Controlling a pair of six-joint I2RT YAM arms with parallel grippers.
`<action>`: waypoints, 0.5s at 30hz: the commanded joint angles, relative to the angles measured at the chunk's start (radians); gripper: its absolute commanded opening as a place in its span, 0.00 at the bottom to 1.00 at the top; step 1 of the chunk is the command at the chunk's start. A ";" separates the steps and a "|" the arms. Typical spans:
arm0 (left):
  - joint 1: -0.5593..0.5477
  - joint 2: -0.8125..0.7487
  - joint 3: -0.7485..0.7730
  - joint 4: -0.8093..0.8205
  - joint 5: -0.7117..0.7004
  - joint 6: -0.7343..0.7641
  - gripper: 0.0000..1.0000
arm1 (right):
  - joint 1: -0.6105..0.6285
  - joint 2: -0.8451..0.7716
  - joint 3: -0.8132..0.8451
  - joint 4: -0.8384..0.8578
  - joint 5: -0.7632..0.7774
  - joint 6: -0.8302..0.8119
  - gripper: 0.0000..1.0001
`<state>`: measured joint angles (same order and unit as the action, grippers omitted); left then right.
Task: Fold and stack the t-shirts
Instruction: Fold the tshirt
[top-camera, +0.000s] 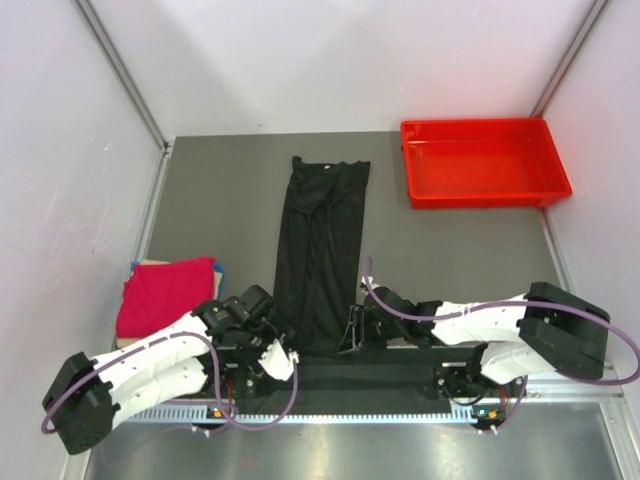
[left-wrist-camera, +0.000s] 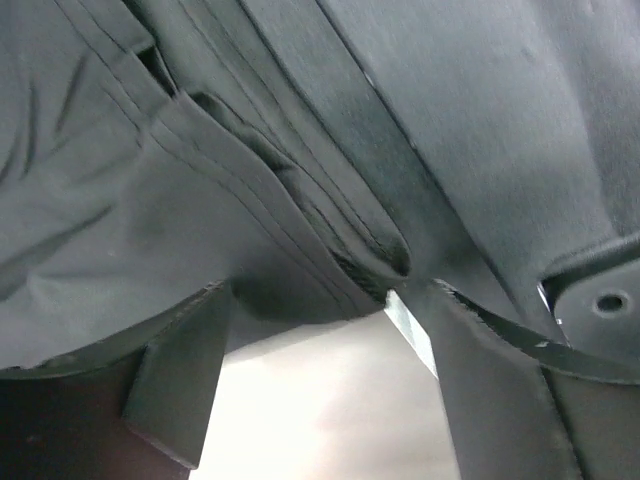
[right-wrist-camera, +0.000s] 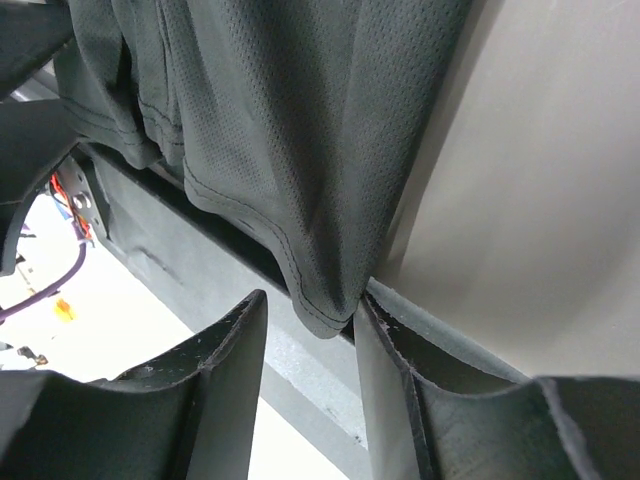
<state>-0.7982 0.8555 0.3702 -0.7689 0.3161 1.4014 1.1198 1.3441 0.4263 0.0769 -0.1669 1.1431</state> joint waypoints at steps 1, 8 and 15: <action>-0.035 0.008 0.013 0.069 0.012 -0.022 0.78 | -0.012 -0.017 0.028 0.001 0.006 -0.019 0.40; -0.084 0.010 -0.028 0.108 0.006 -0.061 0.31 | -0.020 0.015 0.005 0.089 -0.034 0.004 0.27; -0.084 0.008 -0.002 0.239 -0.086 -0.195 0.00 | -0.046 0.014 0.045 0.054 -0.074 -0.023 0.04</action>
<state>-0.8875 0.8490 0.3672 -0.7177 0.3454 1.2613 1.1007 1.3773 0.4267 0.1223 -0.2214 1.1419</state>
